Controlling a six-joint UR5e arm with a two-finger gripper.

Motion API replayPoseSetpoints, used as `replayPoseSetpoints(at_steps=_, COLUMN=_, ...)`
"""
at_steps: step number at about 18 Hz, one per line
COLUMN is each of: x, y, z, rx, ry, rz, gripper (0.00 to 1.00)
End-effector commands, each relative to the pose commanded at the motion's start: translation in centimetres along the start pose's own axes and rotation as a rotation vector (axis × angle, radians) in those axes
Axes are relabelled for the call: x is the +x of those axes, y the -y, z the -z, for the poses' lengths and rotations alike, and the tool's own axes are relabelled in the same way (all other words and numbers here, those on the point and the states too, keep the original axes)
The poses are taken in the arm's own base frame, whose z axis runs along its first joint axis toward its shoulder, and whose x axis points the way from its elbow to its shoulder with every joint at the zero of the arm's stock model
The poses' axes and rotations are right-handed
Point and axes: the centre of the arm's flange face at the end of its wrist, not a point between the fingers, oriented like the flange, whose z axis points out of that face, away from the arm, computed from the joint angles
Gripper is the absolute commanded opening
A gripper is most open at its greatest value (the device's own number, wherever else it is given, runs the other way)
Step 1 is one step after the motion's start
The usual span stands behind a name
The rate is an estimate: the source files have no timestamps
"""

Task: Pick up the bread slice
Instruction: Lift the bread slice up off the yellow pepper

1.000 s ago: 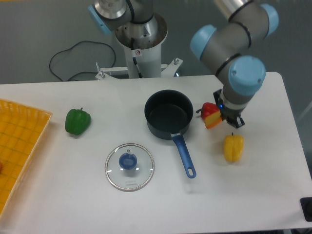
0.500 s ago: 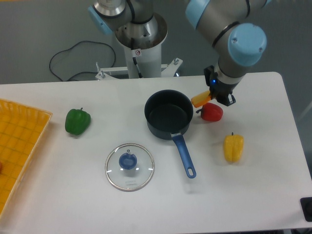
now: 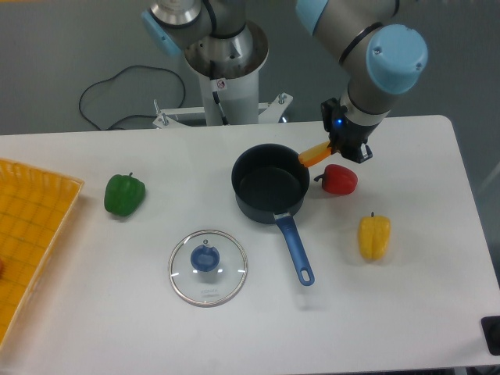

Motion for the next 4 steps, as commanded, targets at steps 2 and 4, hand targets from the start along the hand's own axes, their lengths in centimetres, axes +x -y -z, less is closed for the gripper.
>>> replayPoseSetpoints(at_steps=2, x=0.0, y=0.27, z=0.01, rx=0.0, ry=0.002, rz=-0.003, gripper=0.1)
replayPoseSetpoints(at_steps=4, x=0.0, y=0.36, z=0.02, rx=0.0, ry=0.003, rz=0.006, gripper=0.1)
